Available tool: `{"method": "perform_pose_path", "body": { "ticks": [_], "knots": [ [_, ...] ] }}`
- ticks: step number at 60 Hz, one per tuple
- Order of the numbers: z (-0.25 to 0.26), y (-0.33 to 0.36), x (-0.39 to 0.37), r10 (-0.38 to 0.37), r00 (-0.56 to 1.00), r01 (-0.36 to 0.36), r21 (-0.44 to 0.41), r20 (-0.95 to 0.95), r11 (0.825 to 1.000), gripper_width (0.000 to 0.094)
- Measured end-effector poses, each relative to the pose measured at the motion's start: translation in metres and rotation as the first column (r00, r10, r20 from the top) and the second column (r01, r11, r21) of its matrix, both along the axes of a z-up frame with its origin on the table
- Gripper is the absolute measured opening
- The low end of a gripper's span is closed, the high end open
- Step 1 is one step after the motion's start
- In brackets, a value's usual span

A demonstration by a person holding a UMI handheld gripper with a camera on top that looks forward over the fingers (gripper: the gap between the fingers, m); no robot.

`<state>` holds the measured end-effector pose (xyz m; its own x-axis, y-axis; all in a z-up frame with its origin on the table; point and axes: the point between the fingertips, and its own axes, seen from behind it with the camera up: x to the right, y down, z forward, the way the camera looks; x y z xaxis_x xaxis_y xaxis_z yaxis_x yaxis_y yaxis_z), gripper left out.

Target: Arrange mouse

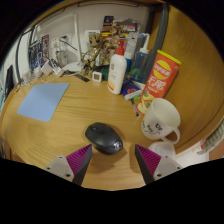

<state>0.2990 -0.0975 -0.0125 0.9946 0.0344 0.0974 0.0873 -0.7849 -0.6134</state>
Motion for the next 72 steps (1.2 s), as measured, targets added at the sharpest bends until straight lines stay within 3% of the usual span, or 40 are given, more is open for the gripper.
{"method": "perform_pose_path", "body": {
  "ticks": [14,34,42,49,52,58,68,72],
  "knots": [
    [-0.007,0.041,-0.002,0.026,0.998,-0.027,-0.013,-0.052,1.000,0.0865],
    [-0.013,0.072,0.001,-0.039,0.989,0.033,-0.045,-0.142,0.998,0.0825],
    [-0.012,0.074,-0.001,-0.030,0.989,0.025,-0.036,-0.142,0.999,0.0801],
    [-0.012,0.079,-0.004,-0.021,0.989,0.019,-0.016,-0.144,1.000,0.0674],
    [-0.011,0.081,-0.003,-0.024,0.990,0.023,-0.006,-0.137,1.000,0.0472],
    [-0.011,0.081,-0.002,-0.032,0.992,0.033,0.002,-0.122,0.999,0.0451],
    [-0.010,0.081,-0.001,-0.066,0.993,0.067,0.008,-0.097,0.998,0.0298],
    [-0.009,0.080,-0.001,-0.073,0.996,0.074,0.009,-0.058,0.997,0.0296]
  ]
}}
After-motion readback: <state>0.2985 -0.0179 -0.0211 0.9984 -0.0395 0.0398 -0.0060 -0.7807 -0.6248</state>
